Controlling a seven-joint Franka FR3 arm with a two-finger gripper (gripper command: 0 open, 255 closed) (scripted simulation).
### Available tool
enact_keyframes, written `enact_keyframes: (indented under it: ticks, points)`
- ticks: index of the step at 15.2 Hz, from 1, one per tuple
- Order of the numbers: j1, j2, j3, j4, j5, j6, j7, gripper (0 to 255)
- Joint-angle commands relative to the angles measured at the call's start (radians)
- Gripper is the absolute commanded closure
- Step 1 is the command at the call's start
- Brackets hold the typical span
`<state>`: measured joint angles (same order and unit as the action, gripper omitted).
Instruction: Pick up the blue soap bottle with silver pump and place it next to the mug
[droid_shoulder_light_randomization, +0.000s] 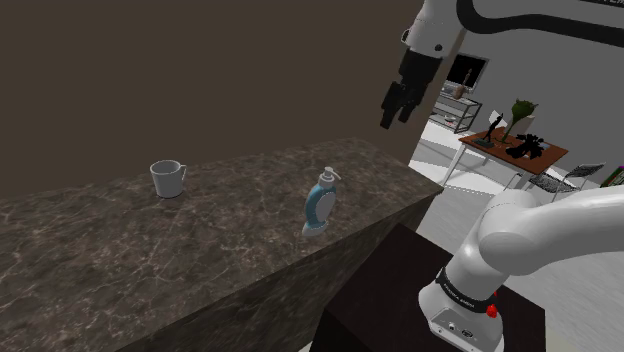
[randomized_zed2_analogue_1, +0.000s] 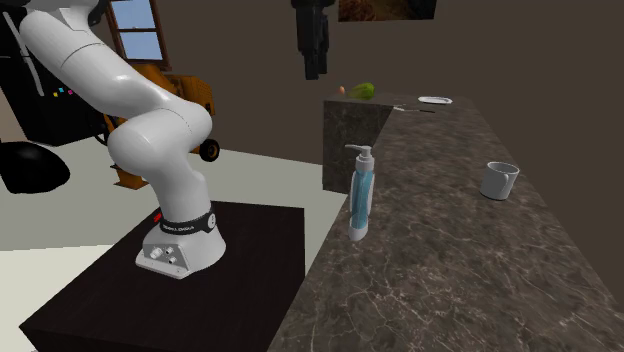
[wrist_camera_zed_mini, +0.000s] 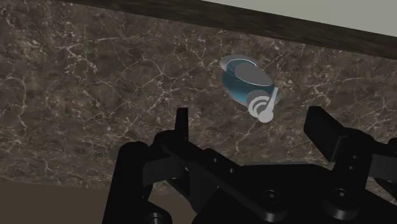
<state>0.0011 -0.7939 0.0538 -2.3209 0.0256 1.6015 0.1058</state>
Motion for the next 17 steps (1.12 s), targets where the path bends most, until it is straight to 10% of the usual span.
enact_keyframes:
  ticks: [1,17]
  points:
    - [0.000,0.000,0.000,0.000,0.000,0.000,0.000,0]
    - [0.054,0.303,0.078,-0.234,0.104,0.618,0.034,0]
